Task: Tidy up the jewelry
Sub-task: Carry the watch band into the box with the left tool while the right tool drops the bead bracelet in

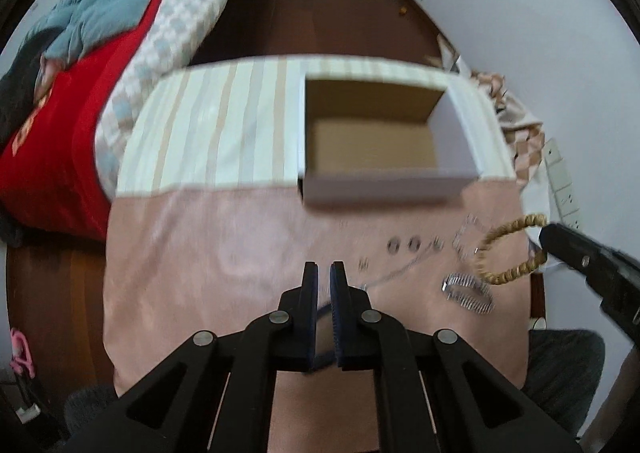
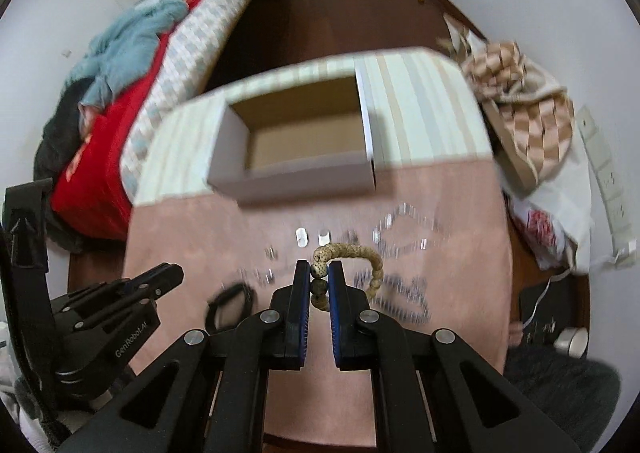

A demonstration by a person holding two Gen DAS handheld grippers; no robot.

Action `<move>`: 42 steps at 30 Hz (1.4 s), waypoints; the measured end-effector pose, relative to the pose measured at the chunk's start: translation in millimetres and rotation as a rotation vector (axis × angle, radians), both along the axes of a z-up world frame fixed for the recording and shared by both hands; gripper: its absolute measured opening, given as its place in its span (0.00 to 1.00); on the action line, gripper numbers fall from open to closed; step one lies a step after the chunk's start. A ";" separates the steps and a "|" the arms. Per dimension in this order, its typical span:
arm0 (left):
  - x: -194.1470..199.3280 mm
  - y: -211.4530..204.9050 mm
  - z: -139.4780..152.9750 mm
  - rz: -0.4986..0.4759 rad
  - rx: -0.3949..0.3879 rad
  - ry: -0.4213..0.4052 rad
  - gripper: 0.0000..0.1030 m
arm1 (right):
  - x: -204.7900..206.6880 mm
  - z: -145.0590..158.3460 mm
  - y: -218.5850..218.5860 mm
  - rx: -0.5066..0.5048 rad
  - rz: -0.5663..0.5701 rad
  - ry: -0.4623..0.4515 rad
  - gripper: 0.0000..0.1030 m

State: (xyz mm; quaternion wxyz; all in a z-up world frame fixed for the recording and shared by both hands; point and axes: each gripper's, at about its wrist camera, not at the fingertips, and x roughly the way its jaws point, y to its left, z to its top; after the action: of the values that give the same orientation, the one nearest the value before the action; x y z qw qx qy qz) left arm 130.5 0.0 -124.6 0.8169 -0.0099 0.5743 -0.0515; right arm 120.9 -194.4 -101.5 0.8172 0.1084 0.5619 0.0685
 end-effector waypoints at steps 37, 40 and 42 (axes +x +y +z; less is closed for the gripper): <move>0.6 21.1 -39.0 -0.034 -0.033 0.049 0.05 | 15.6 7.6 -14.3 0.055 -0.018 -0.023 0.09; 24.6 15.1 -13.8 -0.034 -0.036 -0.001 0.05 | 38.7 23.9 -11.4 0.079 0.011 -0.055 0.09; 48.4 10.6 -4.5 -0.027 -0.025 -0.022 0.05 | 55.9 29.3 -8.8 0.081 0.024 -0.069 0.09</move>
State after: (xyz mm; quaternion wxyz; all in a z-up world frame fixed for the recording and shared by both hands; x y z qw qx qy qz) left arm 178.9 10.6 -129.2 0.8223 -0.0120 0.5646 -0.0697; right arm 176.8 -203.1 -72.2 0.8301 0.1323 0.5315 0.1046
